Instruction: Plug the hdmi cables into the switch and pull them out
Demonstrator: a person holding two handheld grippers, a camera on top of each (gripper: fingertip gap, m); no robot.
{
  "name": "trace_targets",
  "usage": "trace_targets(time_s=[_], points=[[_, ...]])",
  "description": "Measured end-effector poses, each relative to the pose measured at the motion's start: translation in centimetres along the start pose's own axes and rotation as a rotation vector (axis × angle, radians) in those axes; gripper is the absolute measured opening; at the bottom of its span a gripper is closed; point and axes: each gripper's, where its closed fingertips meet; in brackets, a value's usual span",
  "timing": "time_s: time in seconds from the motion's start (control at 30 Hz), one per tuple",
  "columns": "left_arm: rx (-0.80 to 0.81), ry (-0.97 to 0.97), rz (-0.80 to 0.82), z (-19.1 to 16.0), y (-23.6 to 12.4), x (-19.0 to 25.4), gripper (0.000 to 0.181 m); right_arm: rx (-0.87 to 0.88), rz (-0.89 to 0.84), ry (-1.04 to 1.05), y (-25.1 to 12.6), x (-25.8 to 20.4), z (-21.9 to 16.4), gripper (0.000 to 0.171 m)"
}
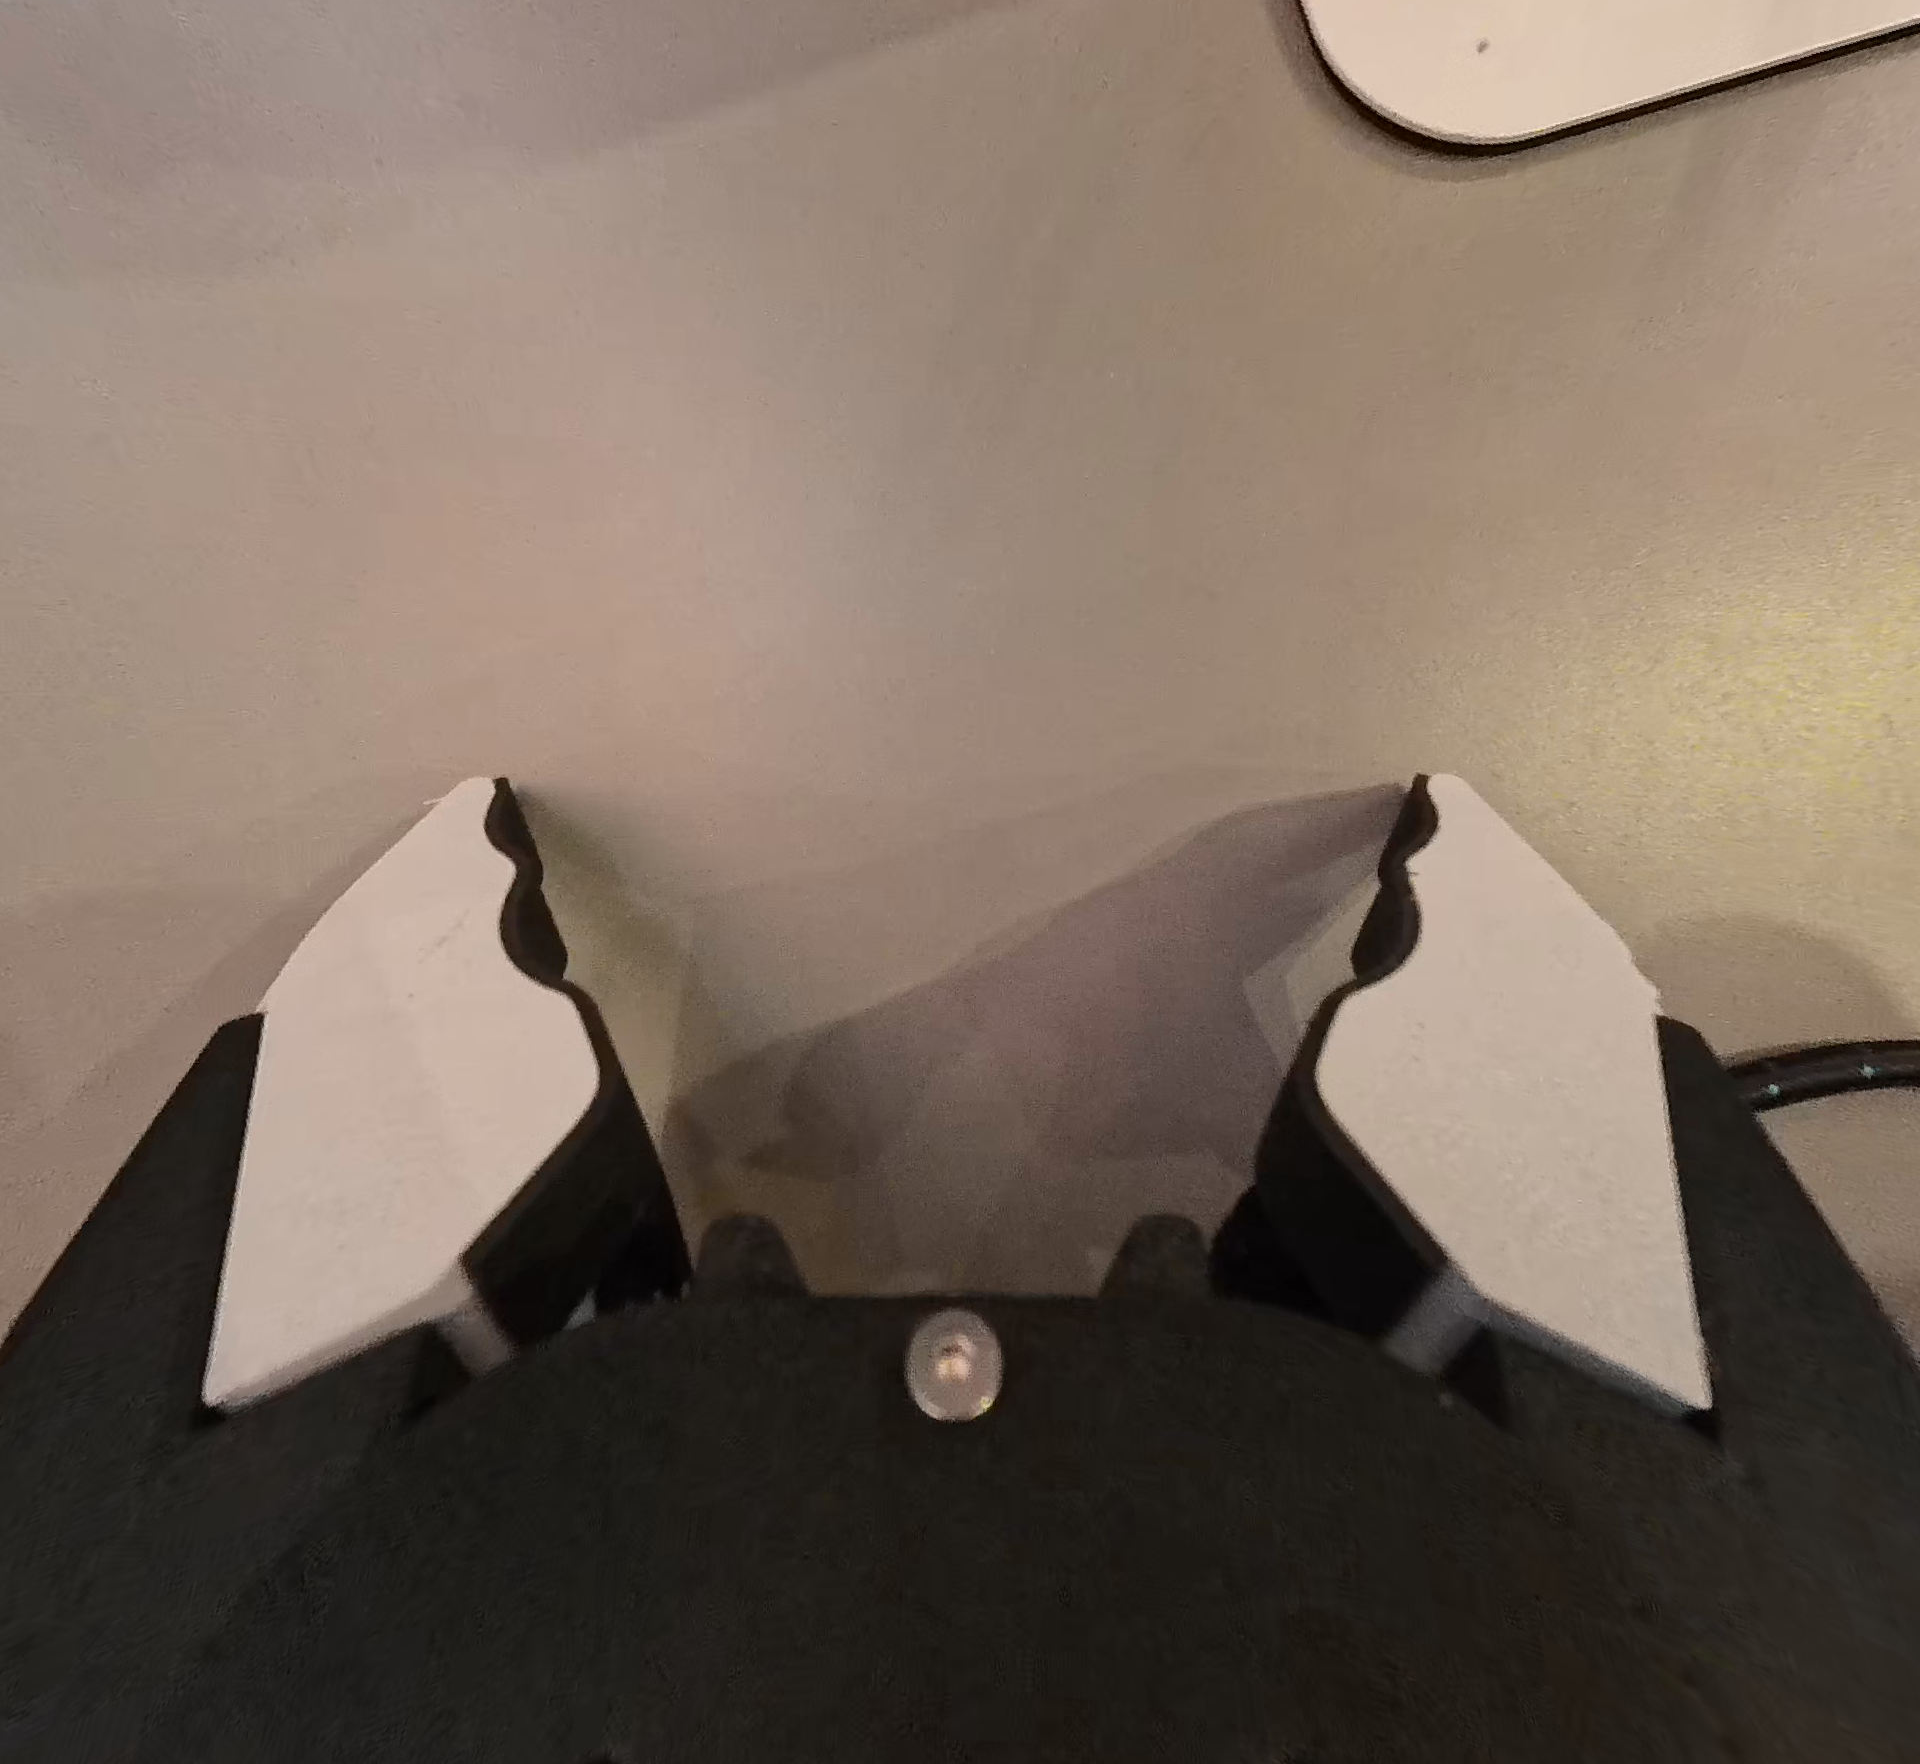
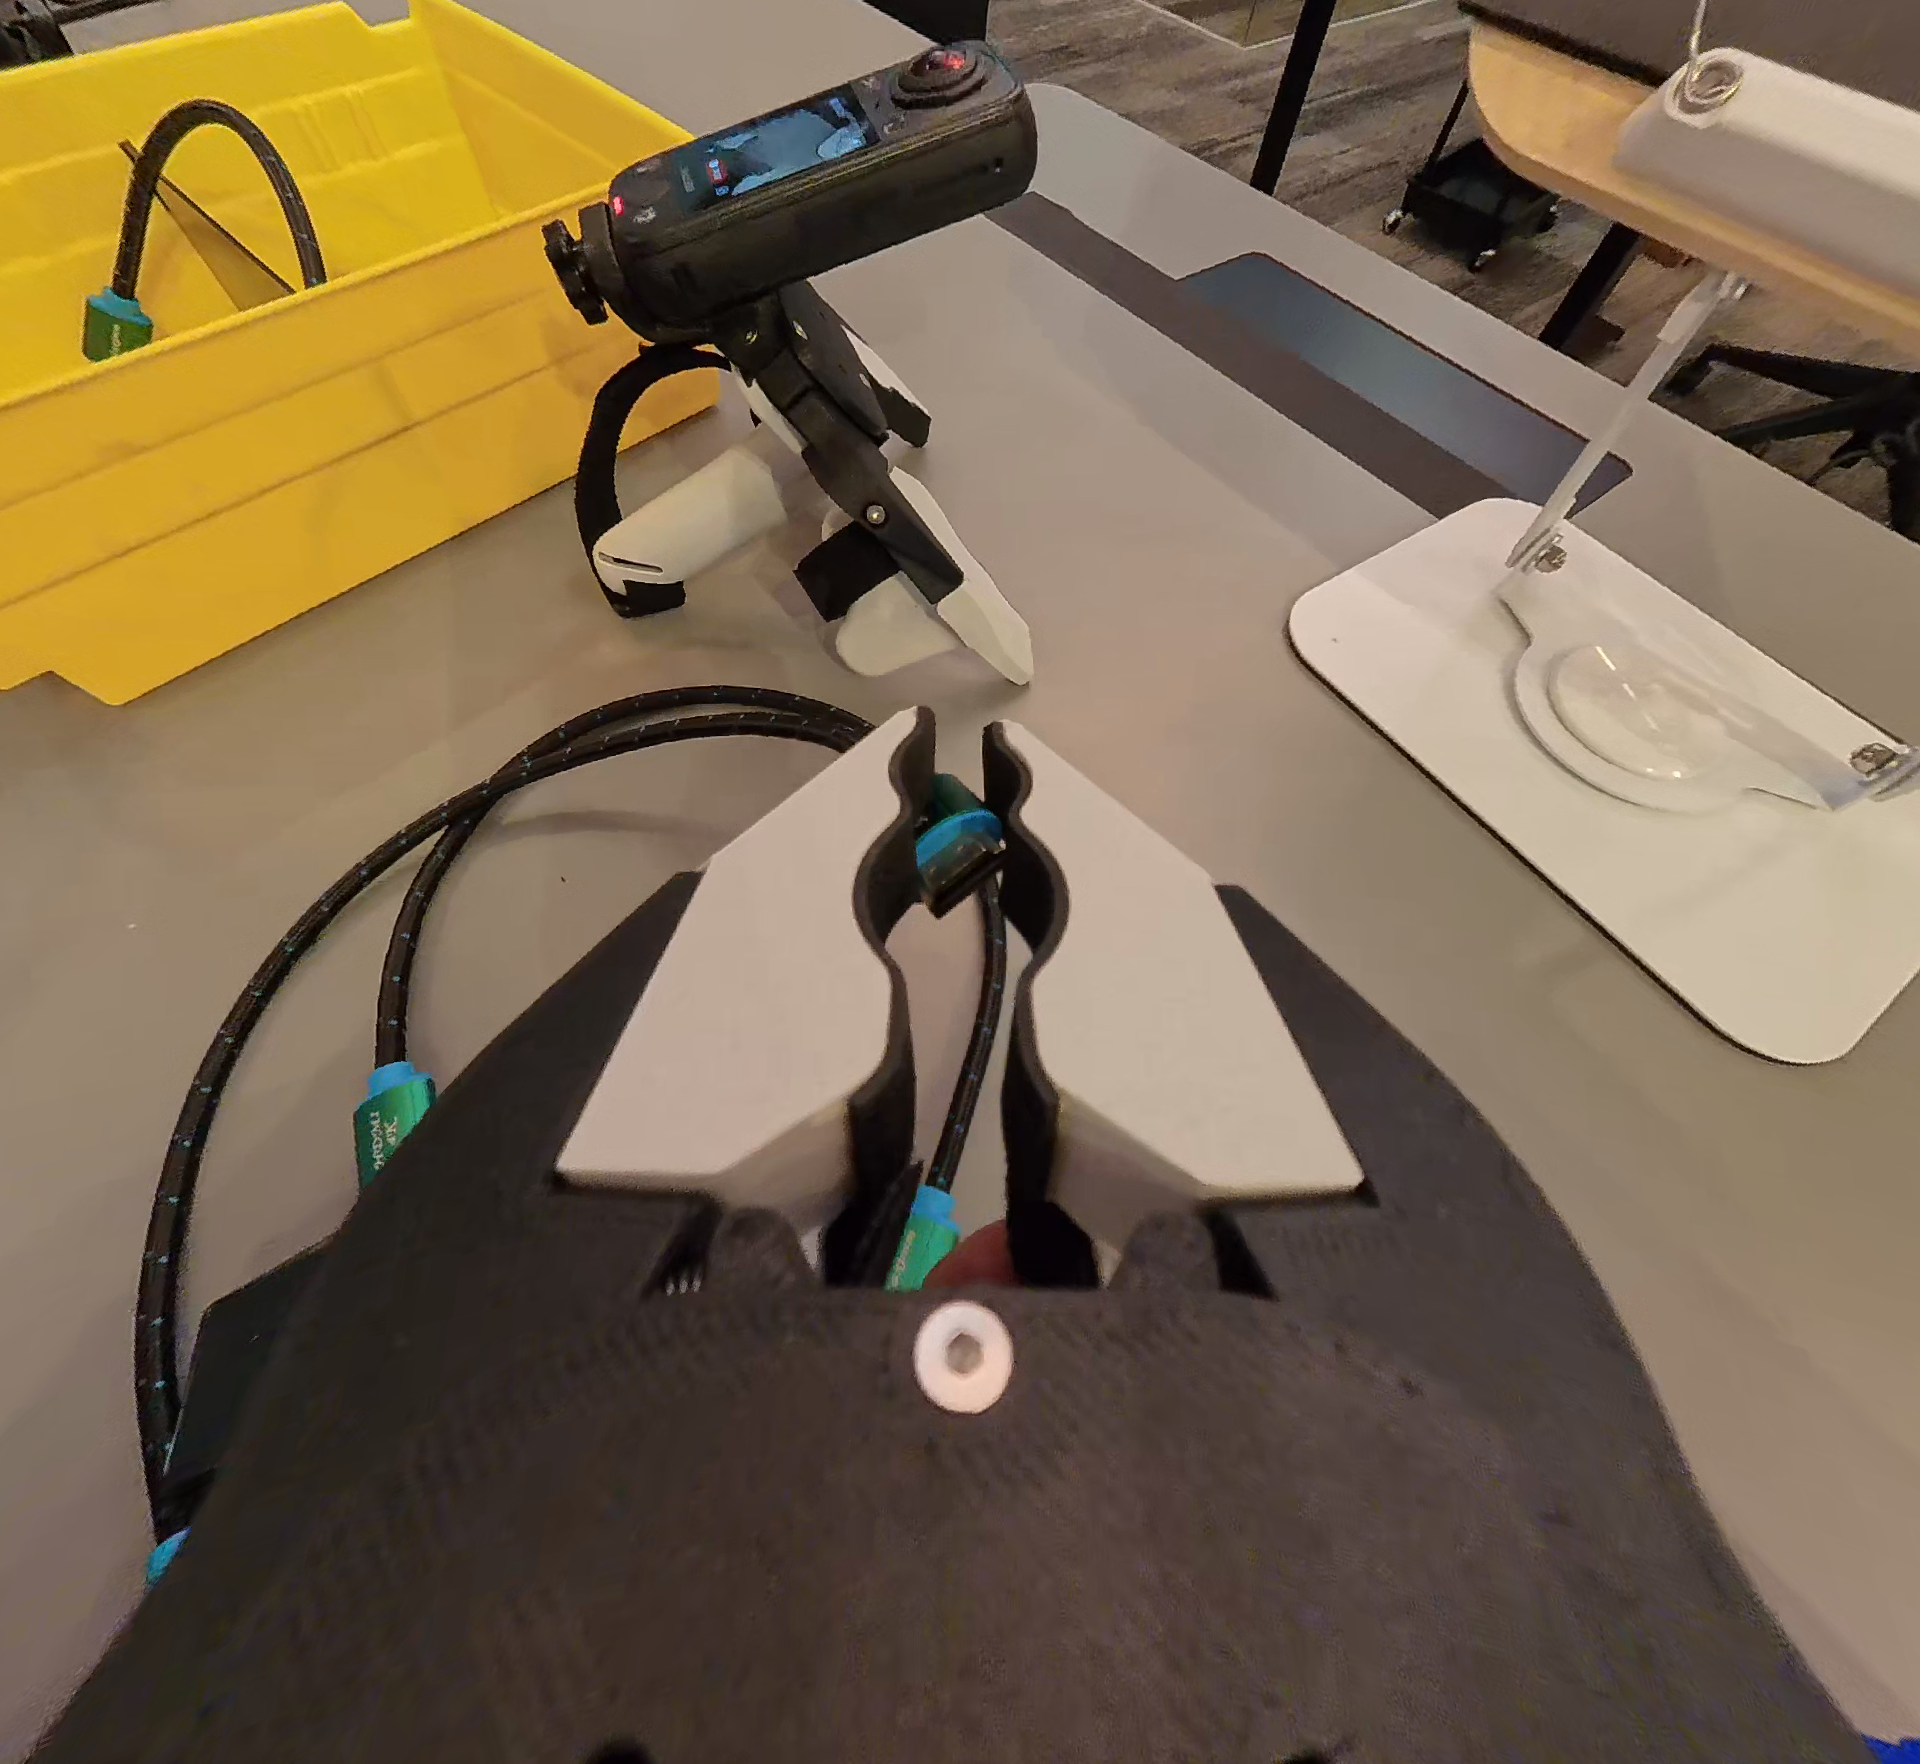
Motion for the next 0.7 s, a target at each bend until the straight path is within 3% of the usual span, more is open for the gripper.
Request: trace_targets(time_s=[0.7], points=[[0.000,0.000,0.000,0.00,-0.03,-0.05,0.146,-0.017,0.017,-0.064,0.69,-0.96,0.01,0.006]])
Point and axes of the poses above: each gripper's, where its closed fingertips meet, y out along the fingers, z out of its top, x = y × z across the jaws, and after that the axes turned 10 degrees about x, right-handed
